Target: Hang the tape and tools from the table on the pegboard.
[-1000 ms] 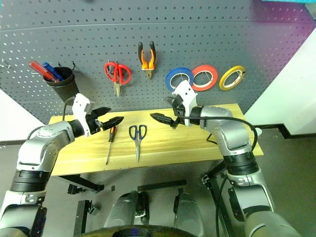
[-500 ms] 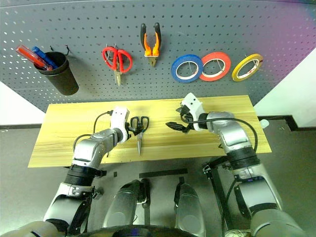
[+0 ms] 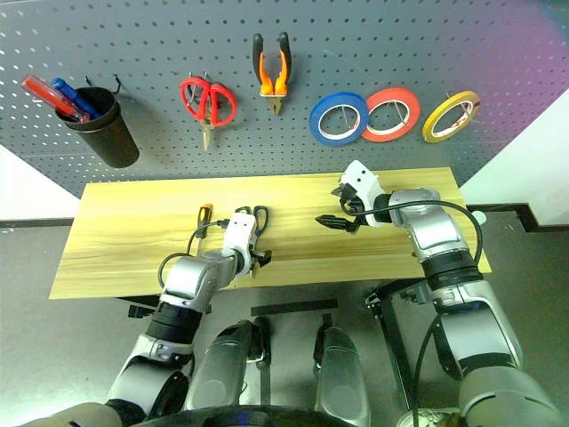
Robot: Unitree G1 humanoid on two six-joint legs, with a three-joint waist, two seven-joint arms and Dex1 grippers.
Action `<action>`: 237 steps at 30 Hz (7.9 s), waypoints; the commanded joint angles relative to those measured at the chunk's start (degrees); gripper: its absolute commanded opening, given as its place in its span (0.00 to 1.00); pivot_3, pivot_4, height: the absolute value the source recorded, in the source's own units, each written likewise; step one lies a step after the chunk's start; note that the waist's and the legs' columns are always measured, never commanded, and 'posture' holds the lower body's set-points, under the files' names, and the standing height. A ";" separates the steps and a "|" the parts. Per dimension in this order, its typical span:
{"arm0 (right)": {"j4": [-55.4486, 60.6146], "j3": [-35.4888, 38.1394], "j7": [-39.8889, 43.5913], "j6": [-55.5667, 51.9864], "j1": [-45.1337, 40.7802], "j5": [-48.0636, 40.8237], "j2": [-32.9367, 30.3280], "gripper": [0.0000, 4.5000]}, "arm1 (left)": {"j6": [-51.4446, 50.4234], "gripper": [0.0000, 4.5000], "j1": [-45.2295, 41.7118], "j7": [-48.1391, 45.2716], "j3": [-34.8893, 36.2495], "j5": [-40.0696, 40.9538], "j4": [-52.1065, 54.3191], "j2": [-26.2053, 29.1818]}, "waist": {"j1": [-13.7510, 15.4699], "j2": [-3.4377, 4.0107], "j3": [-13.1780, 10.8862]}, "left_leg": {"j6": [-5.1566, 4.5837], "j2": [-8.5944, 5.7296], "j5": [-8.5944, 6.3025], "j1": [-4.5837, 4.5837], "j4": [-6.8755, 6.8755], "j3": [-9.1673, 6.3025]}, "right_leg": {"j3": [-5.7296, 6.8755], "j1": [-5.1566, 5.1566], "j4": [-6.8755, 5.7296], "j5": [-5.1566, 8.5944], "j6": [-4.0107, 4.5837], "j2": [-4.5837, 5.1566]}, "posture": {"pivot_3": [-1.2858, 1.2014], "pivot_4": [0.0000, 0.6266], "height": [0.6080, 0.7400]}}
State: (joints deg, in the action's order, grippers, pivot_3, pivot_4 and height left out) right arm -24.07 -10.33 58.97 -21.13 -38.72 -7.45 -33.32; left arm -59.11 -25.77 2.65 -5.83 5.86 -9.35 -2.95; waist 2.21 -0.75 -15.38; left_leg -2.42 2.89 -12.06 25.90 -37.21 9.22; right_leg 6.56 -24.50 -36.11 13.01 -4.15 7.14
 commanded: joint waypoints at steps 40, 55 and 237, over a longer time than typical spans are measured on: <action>11.83 9.17 4.35 -4.29 3.07 -9.57 -1.74 1.00 | 9.96 0.12 0.50 -33.19 -6.04 2.93 12.31 25.75 | 0.01 0.10 0.12 | 0.40 0.01 0.38 1.42 0.09 -0.04 | 0.32 -1.25 0.07 -0.05 -0.07 -0.23 | 0.55 0.29 1.00; 23.94 15.90 1.56 -10.11 0.12 -22.58 0.59 1.00 | 50.94 0.12 7.69 -38.56 11.80 10.86 19.99 29.40 | 0.11 0.02 3.13 | 0.38 -0.04 0.39 1.50 0.00 -0.08 | 0.41 -1.13 0.26 -0.24 -0.26 -0.33 | 0.56 0.11 1.00; 8.88 15.76 7.93 -4.64 -16.86 -26.05 10.57 1.00 | 68.08 0.16 -19.71 -14.33 26.96 7.77 1.44 27.87 | 2.95 -0.19 9.20 | 0.49 -0.16 0.31 0.86 -0.13 0.39 | 0.44 -0.59 0.14 -0.42 -0.29 -0.47 | 0.59 0.00 1.00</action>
State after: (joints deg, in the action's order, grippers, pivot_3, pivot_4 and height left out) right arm -15.59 5.27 67.15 -27.03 -53.69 -33.32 -23.02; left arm 6.32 -43.56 -11.89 21.10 13.53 -5.71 25.07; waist 5.16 -0.95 -6.17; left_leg -1.92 2.72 -11.76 26.62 -37.29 9.62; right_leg 7.00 -24.96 -35.93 12.59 -4.44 6.67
